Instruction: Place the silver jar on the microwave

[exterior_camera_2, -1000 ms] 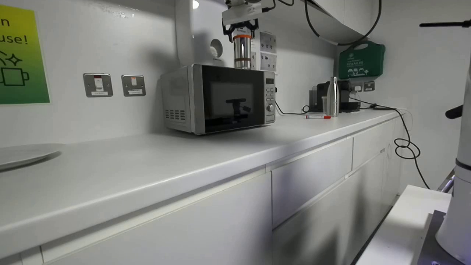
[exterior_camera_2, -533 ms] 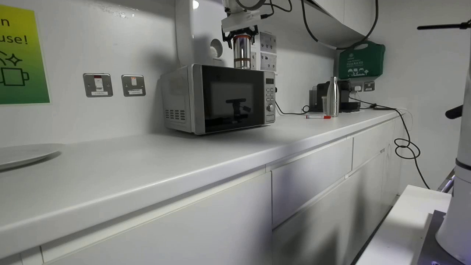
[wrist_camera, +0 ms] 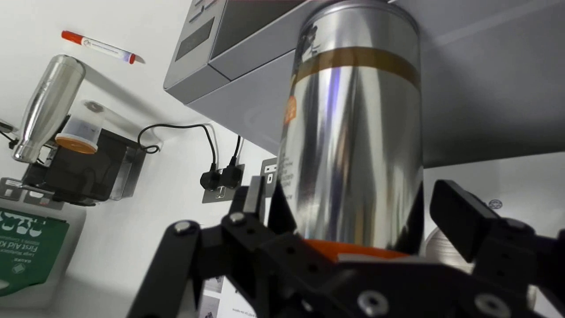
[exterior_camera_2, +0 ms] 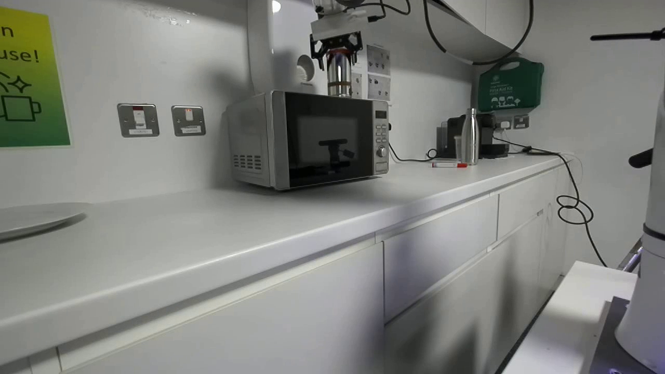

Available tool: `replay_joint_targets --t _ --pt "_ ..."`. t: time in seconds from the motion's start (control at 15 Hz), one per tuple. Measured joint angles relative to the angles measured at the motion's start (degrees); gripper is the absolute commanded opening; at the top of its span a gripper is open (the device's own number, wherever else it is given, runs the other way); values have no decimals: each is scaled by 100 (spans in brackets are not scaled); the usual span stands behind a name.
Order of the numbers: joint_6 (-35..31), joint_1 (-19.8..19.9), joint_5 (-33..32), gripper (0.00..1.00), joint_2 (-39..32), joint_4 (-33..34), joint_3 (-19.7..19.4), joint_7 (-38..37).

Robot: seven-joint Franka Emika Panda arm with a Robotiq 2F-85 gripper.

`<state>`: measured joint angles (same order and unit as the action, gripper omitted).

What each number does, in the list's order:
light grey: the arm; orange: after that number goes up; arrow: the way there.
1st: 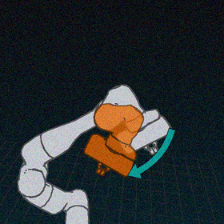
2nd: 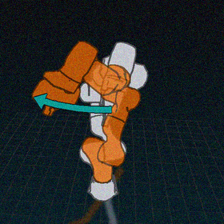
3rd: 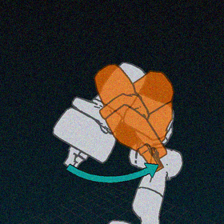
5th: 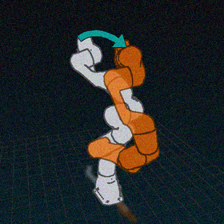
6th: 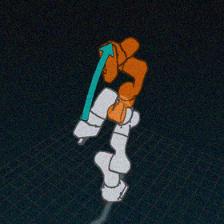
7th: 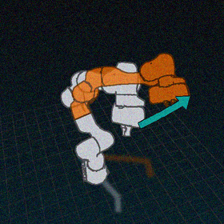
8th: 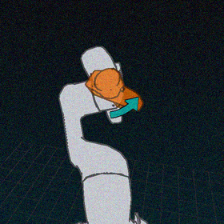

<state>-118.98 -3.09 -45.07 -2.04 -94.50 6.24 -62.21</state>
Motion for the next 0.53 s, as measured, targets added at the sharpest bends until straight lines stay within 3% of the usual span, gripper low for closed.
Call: replay_joint_targets --t 0.53 --pt "701 -161 193 100 110 102 12 348"
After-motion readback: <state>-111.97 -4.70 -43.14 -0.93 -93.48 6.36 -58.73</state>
